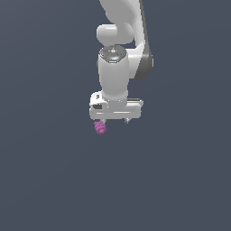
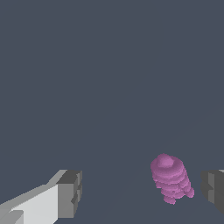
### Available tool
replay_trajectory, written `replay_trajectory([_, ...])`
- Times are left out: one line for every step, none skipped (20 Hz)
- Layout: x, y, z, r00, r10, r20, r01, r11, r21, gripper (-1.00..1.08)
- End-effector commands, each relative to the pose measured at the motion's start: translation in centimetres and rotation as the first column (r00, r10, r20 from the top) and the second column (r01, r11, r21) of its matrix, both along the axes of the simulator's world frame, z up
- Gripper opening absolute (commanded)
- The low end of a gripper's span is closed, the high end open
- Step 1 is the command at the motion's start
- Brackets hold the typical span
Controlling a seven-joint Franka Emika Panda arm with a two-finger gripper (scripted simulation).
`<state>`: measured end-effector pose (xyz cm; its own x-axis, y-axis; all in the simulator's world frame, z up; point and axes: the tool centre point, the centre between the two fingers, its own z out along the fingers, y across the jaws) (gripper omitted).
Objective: Pick up the object and move it to a goal position.
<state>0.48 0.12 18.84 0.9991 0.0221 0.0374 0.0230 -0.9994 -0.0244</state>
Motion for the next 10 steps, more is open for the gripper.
replay_trajectory([0.1,-0.3,0.4,1.000,-0.006,0.006,0.006,1.000,0.003,1.00])
replay_trajectory([0.1,-0.2,0.4,1.000,-0.006,0.006,0.006,1.000,0.002,1.00])
replay_trajectory([0.1,-0.2,0.3,1.000,-0.004,0.005,0.004,1.000,0.002,1.00])
replay_trajectory([0.1,-0.2,0.2,1.000,-0.002,0.004,0.002,1.000,0.001,1.00])
replay_trajectory([0.0,-0.3,0.1,1.000,0.001,0.004,-0.001,1.000,0.001,1.00])
replay_trajectory([0.0,-0.4,0.0,1.000,0.004,0.003,-0.004,1.000,0.000,1.00])
replay_trajectory([-0.1,-0.5,-0.1,1.000,0.008,0.003,-0.008,1.000,0.000,1.00])
replay_trajectory([-0.2,-0.7,-0.3,1.000,0.013,0.003,-0.013,1.000,-0.001,1.00])
replay_trajectory([-0.2,-0.9,-0.5,1.000,0.019,0.002,-0.019,1.000,-0.002,1.00])
replay_trajectory([-0.4,-1.1,-0.7,1.000,0.027,0.002,-0.027,1.000,-0.003,1.00])
